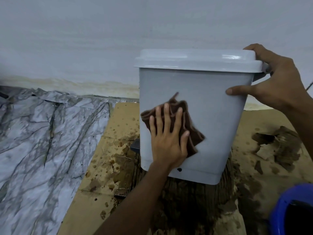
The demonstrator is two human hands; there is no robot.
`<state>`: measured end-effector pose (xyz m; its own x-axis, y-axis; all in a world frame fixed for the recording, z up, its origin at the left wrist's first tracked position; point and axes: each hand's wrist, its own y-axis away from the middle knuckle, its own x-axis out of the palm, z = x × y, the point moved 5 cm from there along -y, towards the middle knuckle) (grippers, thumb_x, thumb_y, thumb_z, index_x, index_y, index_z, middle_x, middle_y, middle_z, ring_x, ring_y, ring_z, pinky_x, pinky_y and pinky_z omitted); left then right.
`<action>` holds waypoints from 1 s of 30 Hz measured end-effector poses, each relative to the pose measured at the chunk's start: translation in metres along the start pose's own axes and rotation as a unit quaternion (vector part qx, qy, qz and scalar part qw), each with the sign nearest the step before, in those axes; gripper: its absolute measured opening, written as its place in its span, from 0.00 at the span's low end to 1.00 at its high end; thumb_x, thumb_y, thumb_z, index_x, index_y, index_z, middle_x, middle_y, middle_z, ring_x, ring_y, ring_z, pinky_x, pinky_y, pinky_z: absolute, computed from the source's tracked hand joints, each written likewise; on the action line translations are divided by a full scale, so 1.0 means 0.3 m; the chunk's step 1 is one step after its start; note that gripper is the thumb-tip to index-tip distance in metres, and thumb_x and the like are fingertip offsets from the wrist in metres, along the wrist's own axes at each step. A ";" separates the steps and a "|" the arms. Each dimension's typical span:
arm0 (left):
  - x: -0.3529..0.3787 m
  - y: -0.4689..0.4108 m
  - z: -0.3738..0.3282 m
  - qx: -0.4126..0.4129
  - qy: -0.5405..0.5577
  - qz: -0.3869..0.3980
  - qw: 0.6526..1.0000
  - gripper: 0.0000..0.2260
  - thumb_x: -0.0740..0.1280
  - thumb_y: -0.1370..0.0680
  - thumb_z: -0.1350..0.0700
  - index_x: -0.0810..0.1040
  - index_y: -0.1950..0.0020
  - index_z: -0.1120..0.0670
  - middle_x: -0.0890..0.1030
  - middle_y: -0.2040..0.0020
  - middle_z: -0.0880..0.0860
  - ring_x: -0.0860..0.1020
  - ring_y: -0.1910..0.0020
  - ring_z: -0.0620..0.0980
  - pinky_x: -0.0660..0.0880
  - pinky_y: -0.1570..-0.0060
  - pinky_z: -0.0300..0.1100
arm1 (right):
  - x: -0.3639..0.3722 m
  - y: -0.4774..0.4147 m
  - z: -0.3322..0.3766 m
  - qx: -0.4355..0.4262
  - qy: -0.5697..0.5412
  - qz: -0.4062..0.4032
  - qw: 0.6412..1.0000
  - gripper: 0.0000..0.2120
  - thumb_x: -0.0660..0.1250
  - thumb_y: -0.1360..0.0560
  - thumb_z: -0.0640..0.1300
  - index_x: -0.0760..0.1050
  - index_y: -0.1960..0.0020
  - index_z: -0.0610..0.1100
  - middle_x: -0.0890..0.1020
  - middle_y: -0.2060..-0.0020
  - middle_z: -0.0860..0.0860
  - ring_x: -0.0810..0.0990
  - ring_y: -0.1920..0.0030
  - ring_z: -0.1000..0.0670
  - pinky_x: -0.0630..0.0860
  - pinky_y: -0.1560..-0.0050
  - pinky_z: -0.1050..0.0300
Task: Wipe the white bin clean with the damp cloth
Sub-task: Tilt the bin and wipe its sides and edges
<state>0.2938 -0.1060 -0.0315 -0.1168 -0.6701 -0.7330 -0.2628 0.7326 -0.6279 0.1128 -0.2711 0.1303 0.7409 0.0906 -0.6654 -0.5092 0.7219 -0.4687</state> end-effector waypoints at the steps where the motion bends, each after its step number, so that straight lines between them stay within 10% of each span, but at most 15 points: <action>1: -0.012 -0.036 0.011 -0.003 -0.001 -0.011 1.000 0.29 0.53 0.16 0.44 0.54 0.18 0.54 0.50 0.18 0.61 0.46 0.18 0.62 0.45 0.21 0.62 | -0.001 0.002 0.003 -0.001 -0.002 -0.001 1.000 0.37 0.84 0.41 0.50 0.73 0.37 0.49 0.80 0.46 0.50 0.76 0.54 0.49 0.71 0.58 0.77; 13: 0.109 0.432 -0.014 -0.350 0.111 -0.025 0.930 0.32 0.53 0.17 0.46 0.45 0.17 0.56 0.41 0.17 0.58 0.41 0.18 0.61 0.48 0.23 0.63 | -0.006 0.007 0.008 -0.003 -0.011 0.001 1.000 0.38 0.84 0.43 0.51 0.73 0.37 0.50 0.79 0.45 0.49 0.76 0.55 0.48 0.71 0.59 0.77; 24: -0.052 -0.176 -0.043 -0.039 0.033 -0.044 0.998 0.28 0.54 0.16 0.47 0.55 0.18 0.57 0.51 0.18 0.63 0.45 0.18 0.62 0.43 0.21 0.61 | -0.007 0.009 0.001 0.004 -0.038 -0.012 0.999 0.37 0.84 0.43 0.52 0.73 0.38 0.50 0.80 0.46 0.51 0.78 0.50 0.49 0.80 0.47 0.44; 30: -0.045 -0.072 0.030 -0.162 0.037 -0.092 0.982 0.30 0.57 0.17 0.47 0.55 0.18 0.58 0.52 0.18 0.62 0.47 0.18 0.61 0.49 0.22 0.62 | -0.005 0.010 -0.001 0.004 -0.043 -0.014 0.999 0.41 0.86 0.46 0.55 0.73 0.37 0.50 0.80 0.46 0.51 0.78 0.49 0.49 0.81 0.49 0.47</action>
<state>0.3097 -0.1117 -0.0103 -0.1038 -0.8035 -0.5862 -0.5758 0.5292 -0.6233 0.1101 -0.2691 0.1297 0.7902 0.1283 -0.5992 -0.4837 0.7310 -0.4813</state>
